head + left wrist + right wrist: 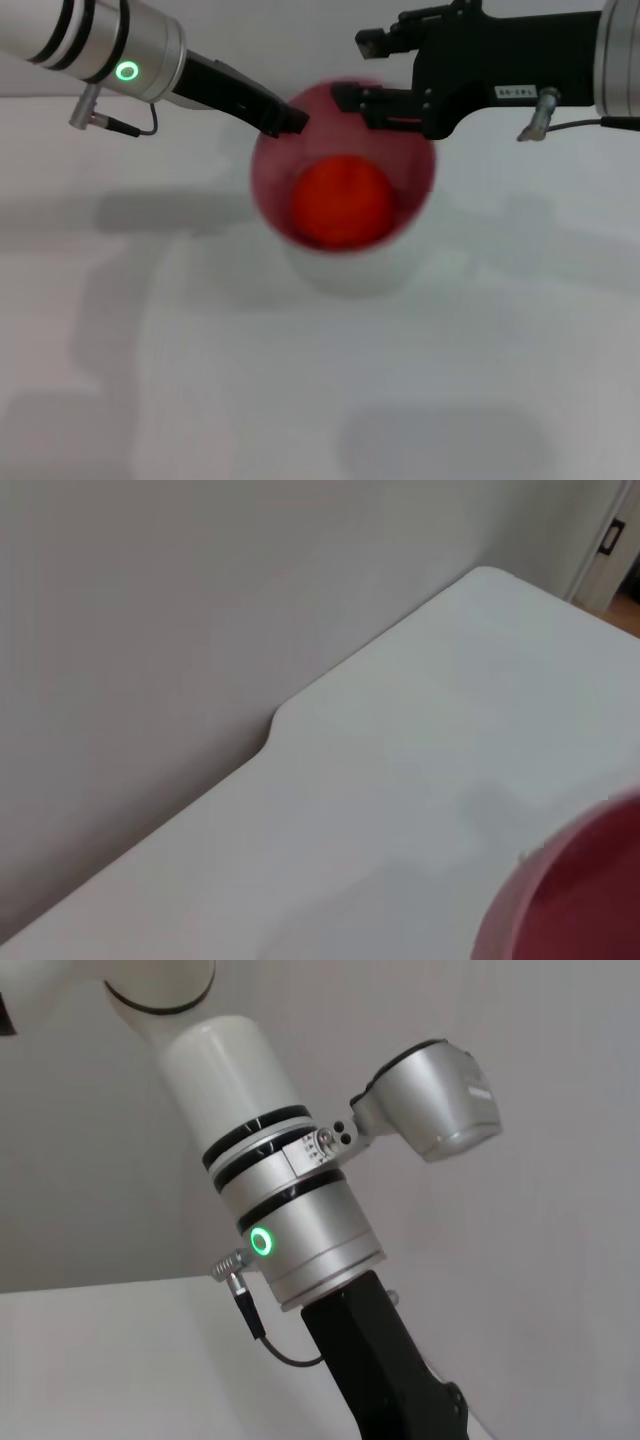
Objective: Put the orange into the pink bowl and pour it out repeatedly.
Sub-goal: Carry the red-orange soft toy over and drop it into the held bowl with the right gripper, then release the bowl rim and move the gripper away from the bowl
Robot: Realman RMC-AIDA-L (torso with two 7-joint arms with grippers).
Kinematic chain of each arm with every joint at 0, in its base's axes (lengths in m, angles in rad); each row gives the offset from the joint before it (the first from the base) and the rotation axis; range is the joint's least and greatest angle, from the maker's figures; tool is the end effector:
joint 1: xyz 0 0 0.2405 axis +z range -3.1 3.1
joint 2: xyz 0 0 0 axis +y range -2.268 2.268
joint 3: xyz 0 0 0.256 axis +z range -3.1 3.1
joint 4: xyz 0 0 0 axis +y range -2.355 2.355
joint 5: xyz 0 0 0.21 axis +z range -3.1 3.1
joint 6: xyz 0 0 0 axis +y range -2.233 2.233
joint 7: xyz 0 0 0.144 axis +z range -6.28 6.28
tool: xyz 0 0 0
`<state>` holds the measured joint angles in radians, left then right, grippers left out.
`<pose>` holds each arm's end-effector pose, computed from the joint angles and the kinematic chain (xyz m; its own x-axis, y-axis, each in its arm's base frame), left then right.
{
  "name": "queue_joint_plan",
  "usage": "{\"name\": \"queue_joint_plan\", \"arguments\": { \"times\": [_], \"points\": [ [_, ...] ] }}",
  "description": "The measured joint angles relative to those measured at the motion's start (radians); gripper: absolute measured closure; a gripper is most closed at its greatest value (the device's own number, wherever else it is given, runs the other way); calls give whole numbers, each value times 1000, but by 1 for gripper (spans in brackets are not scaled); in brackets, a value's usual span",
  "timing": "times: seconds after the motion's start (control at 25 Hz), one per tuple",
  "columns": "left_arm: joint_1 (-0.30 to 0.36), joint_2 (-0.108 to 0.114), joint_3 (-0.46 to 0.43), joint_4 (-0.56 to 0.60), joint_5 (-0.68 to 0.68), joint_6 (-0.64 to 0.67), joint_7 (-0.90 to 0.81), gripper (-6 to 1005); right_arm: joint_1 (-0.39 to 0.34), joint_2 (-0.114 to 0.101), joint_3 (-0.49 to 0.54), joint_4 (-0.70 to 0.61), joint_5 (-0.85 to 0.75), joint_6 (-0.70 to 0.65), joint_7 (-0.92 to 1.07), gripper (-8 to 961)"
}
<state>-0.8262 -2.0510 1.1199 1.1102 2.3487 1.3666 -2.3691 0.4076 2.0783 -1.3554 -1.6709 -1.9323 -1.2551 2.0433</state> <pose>-0.1211 0.4221 0.0178 0.8379 0.5273 0.1412 0.5415 -0.7701 -0.3374 0.0816 0.3399 0.0440 0.9345 -0.0032 -0.3558 -0.1570 -0.9011 -0.4042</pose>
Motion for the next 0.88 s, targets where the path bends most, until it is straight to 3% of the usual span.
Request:
{"name": "queue_joint_plan", "arguments": {
  "times": [0.24, 0.32, 0.44, 0.56, 0.72, 0.88],
  "points": [
    [9, 6, -2, -2, 13, -10, -3, 955, -64, 11, 16, -93, 32, 1, -39, 316],
    [13, 8, 1, -5, 15, -10, -3, 955, -104, 15, 45, -114, 114, 15, -104, 252],
    [16, 12, 6, -15, 16, -3, -3, 955, -170, 14, 105, -81, 339, 27, -244, 252],
    [21, 15, 6, -19, 32, 10, -3, 954, -257, 10, 133, 24, 655, 48, -461, 253],
    [22, 15, 7, -24, 57, 13, -3, 953, -368, 4, 105, 258, 1149, -18, -931, 253],
    [32, 15, 35, -42, 67, 14, -4, 952, -397, 2, 111, 510, 1418, -181, -1180, 253]
  ]
}}
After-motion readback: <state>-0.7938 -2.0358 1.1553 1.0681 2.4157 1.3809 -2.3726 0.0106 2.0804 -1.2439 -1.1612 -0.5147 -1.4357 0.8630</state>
